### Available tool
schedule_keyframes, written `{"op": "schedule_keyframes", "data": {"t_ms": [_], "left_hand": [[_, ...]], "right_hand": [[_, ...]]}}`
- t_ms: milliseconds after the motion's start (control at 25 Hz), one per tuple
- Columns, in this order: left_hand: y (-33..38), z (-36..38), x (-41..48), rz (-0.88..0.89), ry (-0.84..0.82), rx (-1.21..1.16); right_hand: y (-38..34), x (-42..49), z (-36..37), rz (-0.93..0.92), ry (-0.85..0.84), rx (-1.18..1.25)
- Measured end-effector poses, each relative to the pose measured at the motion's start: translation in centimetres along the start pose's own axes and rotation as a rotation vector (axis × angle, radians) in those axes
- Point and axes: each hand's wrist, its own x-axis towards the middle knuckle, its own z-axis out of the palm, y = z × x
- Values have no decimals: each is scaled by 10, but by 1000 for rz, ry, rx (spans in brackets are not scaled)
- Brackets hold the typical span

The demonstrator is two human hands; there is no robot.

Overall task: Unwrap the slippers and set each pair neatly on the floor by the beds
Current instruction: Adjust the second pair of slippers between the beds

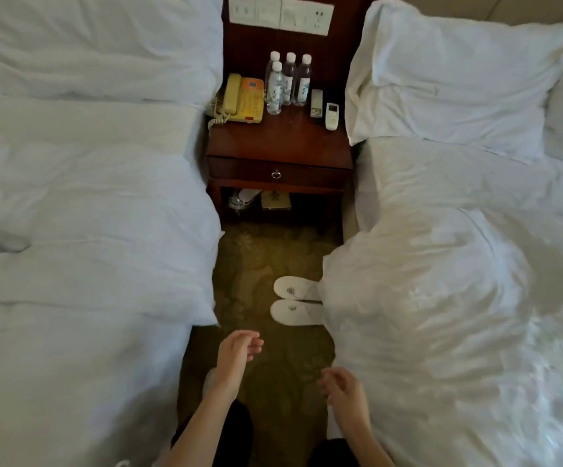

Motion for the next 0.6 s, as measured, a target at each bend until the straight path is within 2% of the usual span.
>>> {"op": "schedule_keyframes", "data": {"t_ms": [80, 200, 320, 480, 600], "left_hand": [[-16, 22, 94, -5, 22, -13], [-73, 74, 229, -13, 56, 14], [-128, 127, 360, 69, 125, 99], [-182, 170, 505, 440, 108, 430], [-206, 165, 581, 662, 56, 492]], "right_hand": [[-3, 87, 51, 34, 7, -15], [33, 224, 125, 55, 79, -79], [84, 361, 194, 50, 237, -49], [155, 497, 267, 12, 532, -227], [194, 553, 310, -129, 712, -301]]}}
